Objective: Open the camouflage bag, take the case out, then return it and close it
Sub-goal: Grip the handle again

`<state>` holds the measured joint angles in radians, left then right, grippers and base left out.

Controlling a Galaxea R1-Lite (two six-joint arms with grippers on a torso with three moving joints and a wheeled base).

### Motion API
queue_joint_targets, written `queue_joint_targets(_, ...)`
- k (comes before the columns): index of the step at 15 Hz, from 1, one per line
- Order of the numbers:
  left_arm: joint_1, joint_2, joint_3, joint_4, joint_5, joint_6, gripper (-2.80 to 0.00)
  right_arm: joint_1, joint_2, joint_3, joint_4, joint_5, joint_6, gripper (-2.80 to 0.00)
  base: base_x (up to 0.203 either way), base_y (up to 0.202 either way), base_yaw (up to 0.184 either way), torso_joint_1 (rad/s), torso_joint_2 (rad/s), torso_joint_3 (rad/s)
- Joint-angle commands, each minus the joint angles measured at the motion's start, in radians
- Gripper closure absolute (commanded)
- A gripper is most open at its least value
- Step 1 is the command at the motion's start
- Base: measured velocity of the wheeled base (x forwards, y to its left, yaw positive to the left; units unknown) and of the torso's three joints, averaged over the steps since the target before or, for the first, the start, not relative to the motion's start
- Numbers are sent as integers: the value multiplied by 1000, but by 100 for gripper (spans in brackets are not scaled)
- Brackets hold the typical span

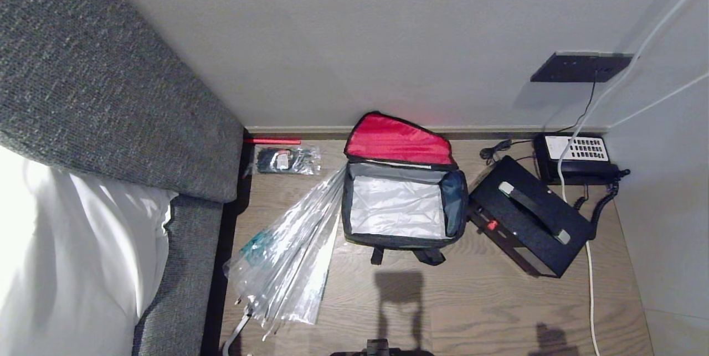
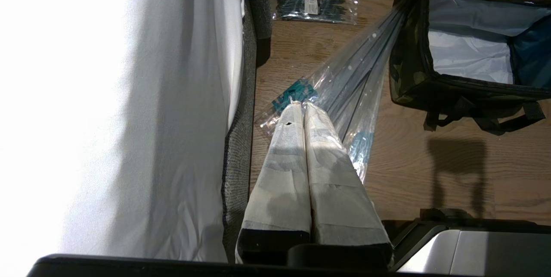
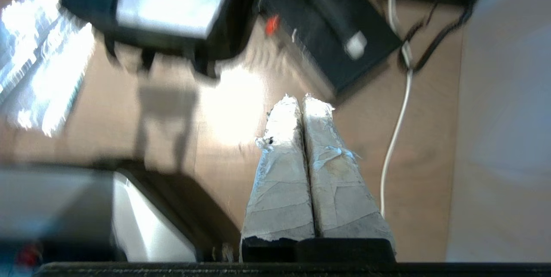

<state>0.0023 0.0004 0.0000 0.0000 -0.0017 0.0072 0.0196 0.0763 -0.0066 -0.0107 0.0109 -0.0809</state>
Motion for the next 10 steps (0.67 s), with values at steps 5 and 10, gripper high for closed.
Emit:
queue_joint_targets(5, 1, 0, 0, 0, 0, 0, 0, -3, -110, 8, 3, -9, 43, 0, 0, 0, 0, 0, 0, 0)
queue_joint_targets(10, 1, 0, 0, 0, 0, 0, 0, -3, -109, 8, 4, -9, 46, 0, 0, 0, 0, 0, 0, 0)
